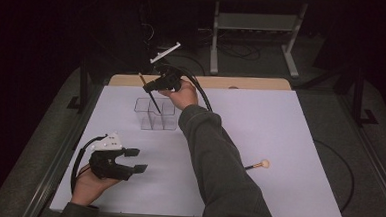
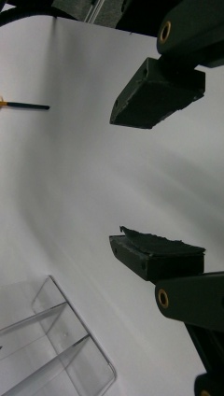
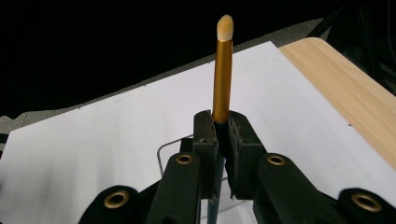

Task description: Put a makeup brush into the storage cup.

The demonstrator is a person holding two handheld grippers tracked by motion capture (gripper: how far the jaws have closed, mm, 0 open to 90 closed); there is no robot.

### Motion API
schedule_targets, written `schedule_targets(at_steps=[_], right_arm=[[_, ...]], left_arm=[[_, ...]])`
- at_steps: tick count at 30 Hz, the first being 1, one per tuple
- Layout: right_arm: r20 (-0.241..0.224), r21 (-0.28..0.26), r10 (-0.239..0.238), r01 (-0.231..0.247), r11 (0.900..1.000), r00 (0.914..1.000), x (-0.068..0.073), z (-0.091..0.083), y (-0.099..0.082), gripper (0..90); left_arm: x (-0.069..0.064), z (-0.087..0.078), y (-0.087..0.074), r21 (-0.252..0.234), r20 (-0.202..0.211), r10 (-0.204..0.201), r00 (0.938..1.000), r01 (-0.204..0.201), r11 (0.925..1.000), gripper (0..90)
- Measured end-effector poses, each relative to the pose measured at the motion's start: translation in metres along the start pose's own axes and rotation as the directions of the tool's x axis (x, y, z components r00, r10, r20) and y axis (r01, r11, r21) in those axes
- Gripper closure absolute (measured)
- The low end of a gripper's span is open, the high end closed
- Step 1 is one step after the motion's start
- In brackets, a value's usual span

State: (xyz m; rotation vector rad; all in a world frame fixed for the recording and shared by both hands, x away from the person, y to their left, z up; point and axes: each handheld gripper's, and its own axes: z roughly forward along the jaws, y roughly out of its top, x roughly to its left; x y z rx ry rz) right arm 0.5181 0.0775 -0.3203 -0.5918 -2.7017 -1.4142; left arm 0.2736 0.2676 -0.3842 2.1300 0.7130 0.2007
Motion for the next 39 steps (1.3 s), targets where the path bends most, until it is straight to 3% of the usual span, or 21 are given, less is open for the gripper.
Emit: schedule_targets(at_steps=[16,30,39], right_arm=[[0.012,0.015,0.001,-0.001,0.9999,0.9999,0.001,0.006,-0.007,82.1],[0.016,0.039,0.037,-0.038,0.9985,0.9992,-0.001,0.011,-0.018,81.8],[0.045,0.056,0.041,-0.044,0.9975,0.9981,-0.002,0.010,-0.025,79.1]], left_arm=[[0.000,0.002,0.000,0.005,0.000,-0.001,1.0000,0.001,1.0000,35.4],[0.002,0.002,-0.001,0.008,-0.006,0.006,1.0000,-0.006,1.0000,35.4],[0.002,0.002,-0.001,0.002,0.001,-0.006,1.0000,0.006,1.0000,35.3]])
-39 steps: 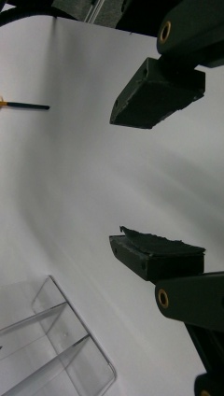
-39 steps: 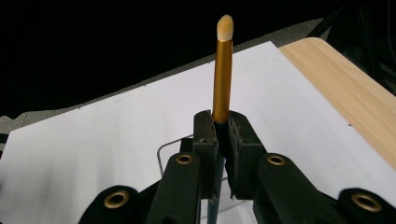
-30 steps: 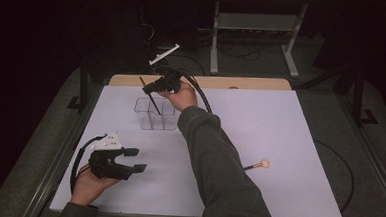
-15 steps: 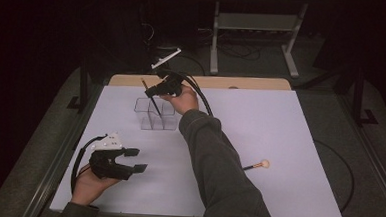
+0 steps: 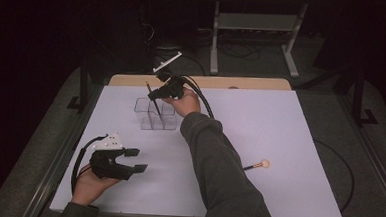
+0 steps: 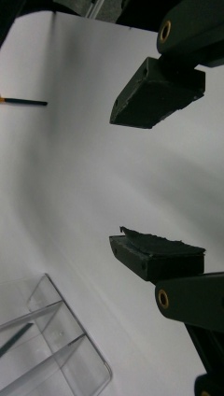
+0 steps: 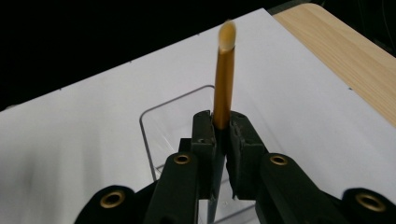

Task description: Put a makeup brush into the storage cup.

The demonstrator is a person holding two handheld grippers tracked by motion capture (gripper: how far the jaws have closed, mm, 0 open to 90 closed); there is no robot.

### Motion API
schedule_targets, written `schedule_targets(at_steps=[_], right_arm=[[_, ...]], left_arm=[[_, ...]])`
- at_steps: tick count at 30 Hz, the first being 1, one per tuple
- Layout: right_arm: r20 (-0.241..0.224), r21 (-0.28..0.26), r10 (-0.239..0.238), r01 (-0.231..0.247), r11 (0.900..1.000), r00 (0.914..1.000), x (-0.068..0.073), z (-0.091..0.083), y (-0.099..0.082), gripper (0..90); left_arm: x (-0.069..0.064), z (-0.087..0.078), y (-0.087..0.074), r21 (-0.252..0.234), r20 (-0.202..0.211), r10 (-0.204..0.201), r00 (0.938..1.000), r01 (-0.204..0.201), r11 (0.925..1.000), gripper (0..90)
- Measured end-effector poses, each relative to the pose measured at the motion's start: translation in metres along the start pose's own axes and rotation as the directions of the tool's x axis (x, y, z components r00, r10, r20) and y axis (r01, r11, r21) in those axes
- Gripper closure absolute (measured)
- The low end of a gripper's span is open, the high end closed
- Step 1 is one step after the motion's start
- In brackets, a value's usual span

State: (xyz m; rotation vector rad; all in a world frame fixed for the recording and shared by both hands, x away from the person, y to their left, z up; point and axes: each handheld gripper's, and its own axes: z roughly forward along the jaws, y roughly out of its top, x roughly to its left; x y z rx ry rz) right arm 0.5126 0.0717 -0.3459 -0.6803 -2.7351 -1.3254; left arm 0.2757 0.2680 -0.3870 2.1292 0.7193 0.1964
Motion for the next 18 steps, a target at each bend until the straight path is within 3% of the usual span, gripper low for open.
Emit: schedule_targets(at_steps=[8,18], right_arm=[[0.000,0.000,0.015,-0.015,0.9999,0.9999,-0.002,-0.004,-0.004,77.4],[-0.016,-0.013,-0.003,0.003,0.9999,0.9999,0.000,-0.010,-0.006,73.3]], left_arm=[[0.000,0.000,0.000,0.002,-0.001,-0.001,1.0000,0.001,1.0000,35.2],[0.001,-0.001,-0.001,-0.004,-0.002,-0.004,1.0000,0.004,1.0000,34.4]])
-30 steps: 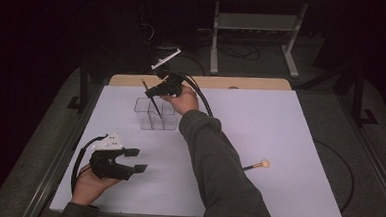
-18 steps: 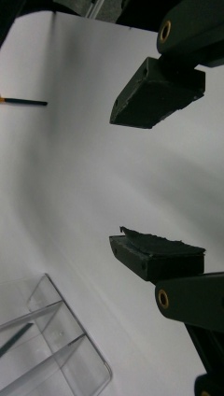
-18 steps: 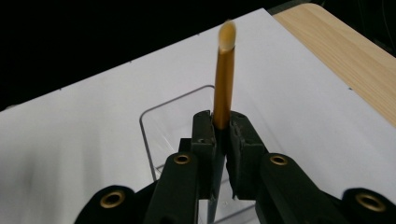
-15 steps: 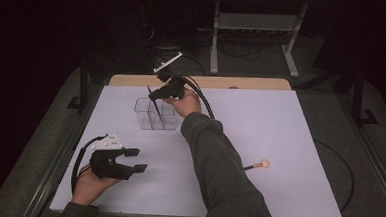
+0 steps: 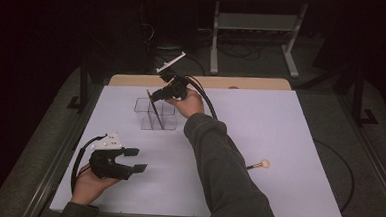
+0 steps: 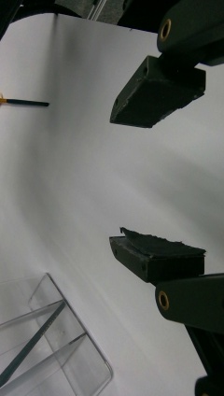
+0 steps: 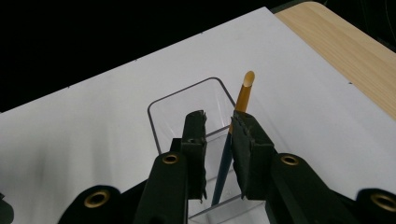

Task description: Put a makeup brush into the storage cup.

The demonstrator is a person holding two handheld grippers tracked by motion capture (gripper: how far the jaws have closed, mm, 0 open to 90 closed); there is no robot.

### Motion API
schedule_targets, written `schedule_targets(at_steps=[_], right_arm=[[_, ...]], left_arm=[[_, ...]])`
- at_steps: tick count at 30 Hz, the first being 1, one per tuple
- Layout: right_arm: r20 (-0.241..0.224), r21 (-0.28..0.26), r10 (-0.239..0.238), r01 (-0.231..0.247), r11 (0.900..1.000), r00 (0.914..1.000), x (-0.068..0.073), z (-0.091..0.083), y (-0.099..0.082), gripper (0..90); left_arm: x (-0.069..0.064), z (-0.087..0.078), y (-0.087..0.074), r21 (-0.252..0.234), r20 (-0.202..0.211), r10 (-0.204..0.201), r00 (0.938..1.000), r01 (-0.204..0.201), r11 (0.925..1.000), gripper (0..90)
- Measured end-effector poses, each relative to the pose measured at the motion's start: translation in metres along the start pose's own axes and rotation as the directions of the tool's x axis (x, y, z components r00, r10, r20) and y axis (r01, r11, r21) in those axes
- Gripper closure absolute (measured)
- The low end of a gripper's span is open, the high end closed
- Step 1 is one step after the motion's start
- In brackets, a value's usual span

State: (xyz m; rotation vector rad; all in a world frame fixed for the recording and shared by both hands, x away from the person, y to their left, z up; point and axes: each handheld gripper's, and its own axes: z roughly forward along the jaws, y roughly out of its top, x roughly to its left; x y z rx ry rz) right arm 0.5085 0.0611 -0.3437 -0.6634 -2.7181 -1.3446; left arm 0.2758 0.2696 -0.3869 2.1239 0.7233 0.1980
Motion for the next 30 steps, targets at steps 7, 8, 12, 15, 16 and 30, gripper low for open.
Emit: schedule_targets(at_steps=[7,8,12,15,16,30], right_arm=[[-0.004,-0.004,0.009,-0.009,1.0000,1.0000,0.001,-0.007,-0.006,69.4],[-0.005,0.000,0.013,-0.013,0.9999,0.9999,0.001,-0.009,-0.007,68.9],[-0.004,-0.008,0.011,-0.011,0.9999,0.9999,0.001,-0.015,-0.011,66.9],[-0.005,-0.012,0.016,-0.016,0.9998,0.9999,0.001,-0.018,-0.012,66.1],[-0.003,-0.012,0.017,-0.017,0.9998,0.9999,0.001,-0.020,-0.013,65.8],[-0.004,-0.035,0.036,-0.036,0.9987,0.9993,0.001,-0.042,-0.030,58.4]], left_arm=[[0.000,0.001,0.000,0.006,0.000,0.004,1.0000,-0.004,1.0000,34.0],[0.000,0.001,0.000,0.007,0.000,0.005,1.0000,-0.005,1.0000,34.0],[0.001,0.002,0.000,0.009,-0.003,0.011,0.9999,-0.011,0.9999,33.6],[0.000,0.002,0.000,0.010,-0.005,0.005,1.0000,-0.005,0.9999,33.3],[0.000,0.003,-0.001,0.010,-0.005,0.001,1.0000,-0.001,1.0000,33.3],[-0.001,0.008,0.000,0.028,0.000,0.014,0.9999,-0.014,0.9995,32.2]])
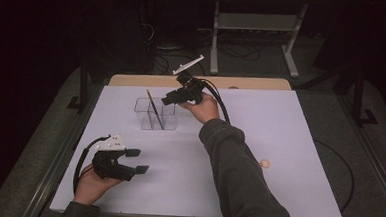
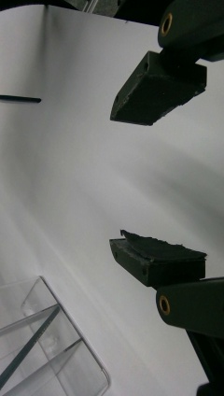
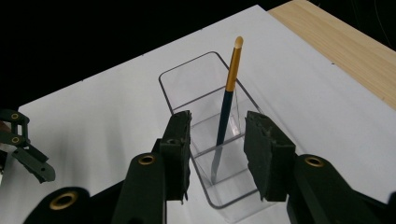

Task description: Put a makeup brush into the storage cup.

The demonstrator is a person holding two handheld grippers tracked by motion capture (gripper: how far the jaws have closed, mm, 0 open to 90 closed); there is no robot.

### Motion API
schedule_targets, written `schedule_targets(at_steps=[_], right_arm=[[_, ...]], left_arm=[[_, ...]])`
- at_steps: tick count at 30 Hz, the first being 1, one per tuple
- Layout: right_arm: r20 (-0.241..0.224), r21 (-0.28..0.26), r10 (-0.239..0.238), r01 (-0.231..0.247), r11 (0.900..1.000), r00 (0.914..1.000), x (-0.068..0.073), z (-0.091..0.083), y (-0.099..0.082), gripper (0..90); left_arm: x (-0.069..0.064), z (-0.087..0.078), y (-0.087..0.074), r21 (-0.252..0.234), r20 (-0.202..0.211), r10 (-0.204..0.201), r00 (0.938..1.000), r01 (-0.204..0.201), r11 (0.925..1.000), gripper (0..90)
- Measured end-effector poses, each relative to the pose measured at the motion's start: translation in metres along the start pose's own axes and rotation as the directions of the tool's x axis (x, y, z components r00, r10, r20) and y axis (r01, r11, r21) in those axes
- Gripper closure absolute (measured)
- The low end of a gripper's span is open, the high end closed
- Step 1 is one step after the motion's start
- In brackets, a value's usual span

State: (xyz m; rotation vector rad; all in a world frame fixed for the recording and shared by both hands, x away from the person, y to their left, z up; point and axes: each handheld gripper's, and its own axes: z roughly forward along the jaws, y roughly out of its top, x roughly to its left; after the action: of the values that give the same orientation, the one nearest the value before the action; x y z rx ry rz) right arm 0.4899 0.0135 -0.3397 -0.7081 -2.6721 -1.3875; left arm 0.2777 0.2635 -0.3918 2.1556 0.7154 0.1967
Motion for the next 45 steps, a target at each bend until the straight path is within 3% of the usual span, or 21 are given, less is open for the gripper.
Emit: schedule_targets(at_steps=[6,8,9,16,18,24,28,42,45], right_arm=[[0.006,-0.007,0.011,-0.011,0.9999,0.9999,-0.001,-0.008,-0.007,56.8],[-0.002,-0.013,0.036,-0.036,0.9993,0.9993,0.000,-0.011,-0.008,56.4],[0.008,-0.013,0.015,-0.015,0.9998,0.9999,-0.001,-0.012,-0.009,56.2],[0.025,-0.016,0.006,-0.005,0.9999,0.9997,0.002,-0.020,-0.014,53.0],[0.019,-0.015,0.022,-0.022,0.9996,0.9996,0.004,-0.024,-0.015,52.3],[0.035,-0.020,0.011,-0.011,0.9997,0.9993,0.006,-0.032,-0.022,50.1],[0.035,-0.017,0.021,-0.021,0.9996,0.9991,0.007,-0.037,-0.027,48.1],[0.041,-0.026,0.026,-0.025,0.9993,0.9988,0.011,-0.057,-0.041,45.3],[0.025,-0.023,0.032,-0.031,0.9992,0.9992,0.012,-0.059,-0.044,43.7]], left_arm=[[0.000,0.000,0.000,0.004,0.007,-0.002,1.0000,0.002,1.0000,32.0],[0.000,0.000,0.000,-0.003,0.005,0.003,1.0000,-0.003,1.0000,32.0],[0.000,0.000,0.001,-0.005,0.006,0.002,1.0000,-0.002,1.0000,32.0],[-0.001,0.002,0.000,0.013,-0.002,0.000,1.0000,0.000,0.9999,31.3],[-0.001,0.002,0.000,0.020,-0.005,0.010,0.9999,-0.009,0.9998,31.2],[-0.002,0.003,0.001,0.024,-0.009,0.021,0.9998,-0.020,0.9995,31.1],[-0.003,0.004,0.001,0.022,-0.007,0.006,1.0000,-0.006,0.9997,31.1],[-0.003,0.004,0.001,0.019,-0.009,0.018,0.9998,-0.018,0.9997,30.8],[-0.003,0.002,0.002,0.021,-0.016,0.029,0.9994,-0.029,0.9994,30.7]])
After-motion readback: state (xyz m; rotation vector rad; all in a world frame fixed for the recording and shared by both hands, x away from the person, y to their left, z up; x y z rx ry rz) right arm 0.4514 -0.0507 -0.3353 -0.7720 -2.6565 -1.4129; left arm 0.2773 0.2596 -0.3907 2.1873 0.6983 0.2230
